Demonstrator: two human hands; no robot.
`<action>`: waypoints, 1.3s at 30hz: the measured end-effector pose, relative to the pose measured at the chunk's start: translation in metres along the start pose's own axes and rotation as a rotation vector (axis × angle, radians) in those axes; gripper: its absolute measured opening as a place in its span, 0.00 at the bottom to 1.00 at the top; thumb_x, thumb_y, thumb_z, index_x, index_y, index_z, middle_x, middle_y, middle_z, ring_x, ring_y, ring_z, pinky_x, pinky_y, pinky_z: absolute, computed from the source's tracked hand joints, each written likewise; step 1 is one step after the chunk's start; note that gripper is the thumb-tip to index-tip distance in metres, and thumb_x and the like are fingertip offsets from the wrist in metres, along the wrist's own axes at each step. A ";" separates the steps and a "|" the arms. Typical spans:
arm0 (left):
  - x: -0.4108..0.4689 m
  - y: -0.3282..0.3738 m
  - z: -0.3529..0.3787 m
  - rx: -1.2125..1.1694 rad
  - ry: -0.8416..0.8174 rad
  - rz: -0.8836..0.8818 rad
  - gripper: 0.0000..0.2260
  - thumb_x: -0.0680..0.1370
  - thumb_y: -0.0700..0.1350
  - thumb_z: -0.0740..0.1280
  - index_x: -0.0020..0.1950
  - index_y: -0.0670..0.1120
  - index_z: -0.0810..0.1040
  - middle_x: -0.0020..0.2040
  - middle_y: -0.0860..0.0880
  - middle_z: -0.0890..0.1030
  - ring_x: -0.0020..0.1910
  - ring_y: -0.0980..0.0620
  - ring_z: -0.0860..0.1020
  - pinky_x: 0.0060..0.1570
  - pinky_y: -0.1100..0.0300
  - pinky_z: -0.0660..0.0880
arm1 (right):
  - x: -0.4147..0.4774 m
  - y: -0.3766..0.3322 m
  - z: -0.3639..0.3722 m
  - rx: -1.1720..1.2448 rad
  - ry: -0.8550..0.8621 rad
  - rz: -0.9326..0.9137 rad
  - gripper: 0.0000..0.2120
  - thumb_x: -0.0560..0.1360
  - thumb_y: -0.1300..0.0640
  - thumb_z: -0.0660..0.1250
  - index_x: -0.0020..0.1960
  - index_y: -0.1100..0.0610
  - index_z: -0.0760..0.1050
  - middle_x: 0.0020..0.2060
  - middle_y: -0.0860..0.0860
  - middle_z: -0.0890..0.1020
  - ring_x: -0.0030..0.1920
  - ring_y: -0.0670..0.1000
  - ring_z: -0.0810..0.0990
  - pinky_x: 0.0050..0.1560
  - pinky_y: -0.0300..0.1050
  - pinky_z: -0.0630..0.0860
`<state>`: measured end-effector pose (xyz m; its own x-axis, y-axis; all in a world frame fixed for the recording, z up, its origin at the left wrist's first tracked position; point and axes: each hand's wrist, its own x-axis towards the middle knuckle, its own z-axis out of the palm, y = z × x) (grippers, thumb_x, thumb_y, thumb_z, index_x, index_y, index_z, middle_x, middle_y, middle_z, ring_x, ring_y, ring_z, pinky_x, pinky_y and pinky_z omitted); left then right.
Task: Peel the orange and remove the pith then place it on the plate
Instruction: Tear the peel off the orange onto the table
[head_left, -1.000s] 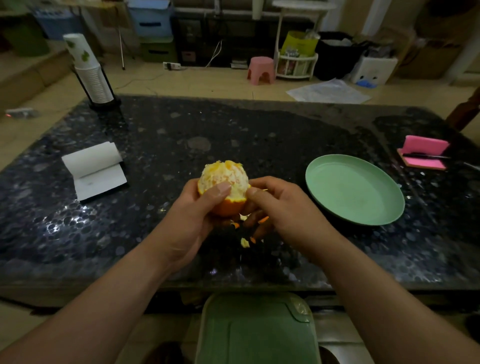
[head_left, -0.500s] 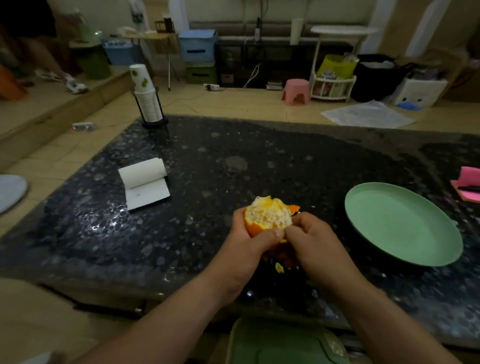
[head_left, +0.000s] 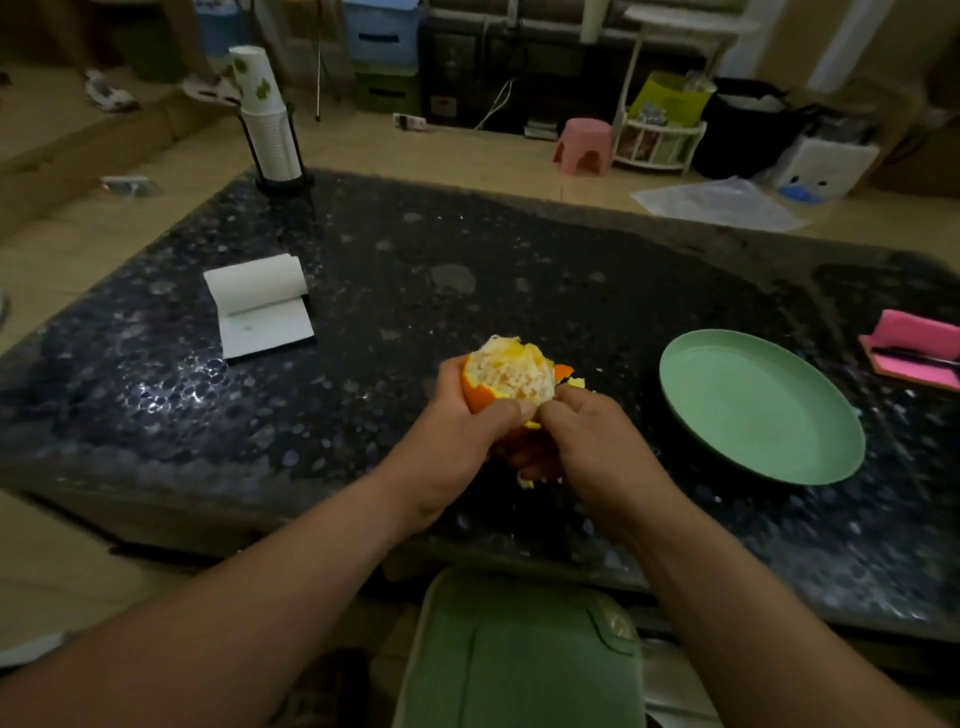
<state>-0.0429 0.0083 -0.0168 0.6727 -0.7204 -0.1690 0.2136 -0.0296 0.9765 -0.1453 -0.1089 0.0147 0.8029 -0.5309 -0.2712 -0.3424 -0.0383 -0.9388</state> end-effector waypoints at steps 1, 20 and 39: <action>0.000 0.000 0.000 0.008 -0.002 0.003 0.27 0.82 0.43 0.73 0.77 0.53 0.66 0.67 0.46 0.81 0.63 0.48 0.83 0.58 0.54 0.82 | -0.001 0.001 0.000 0.021 0.006 0.006 0.13 0.85 0.60 0.60 0.56 0.60 0.83 0.41 0.56 0.89 0.40 0.53 0.87 0.41 0.46 0.83; -0.002 0.004 0.004 0.010 -0.018 0.027 0.22 0.83 0.48 0.71 0.75 0.54 0.68 0.64 0.48 0.82 0.57 0.54 0.85 0.55 0.58 0.82 | 0.000 0.004 -0.002 0.349 -0.117 0.172 0.19 0.87 0.57 0.54 0.61 0.64 0.81 0.45 0.60 0.88 0.42 0.54 0.85 0.39 0.46 0.81; 0.002 0.027 0.000 -0.056 0.031 -0.262 0.33 0.74 0.72 0.71 0.68 0.49 0.80 0.60 0.45 0.87 0.57 0.45 0.87 0.57 0.40 0.84 | -0.001 0.014 -0.007 -0.739 0.113 -0.263 0.09 0.86 0.51 0.58 0.59 0.50 0.76 0.40 0.46 0.82 0.39 0.50 0.81 0.37 0.50 0.76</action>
<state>-0.0362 0.0061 0.0090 0.6105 -0.6714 -0.4202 0.4220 -0.1732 0.8899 -0.1545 -0.1151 0.0039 0.8614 -0.5079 0.0005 -0.4156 -0.7056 -0.5739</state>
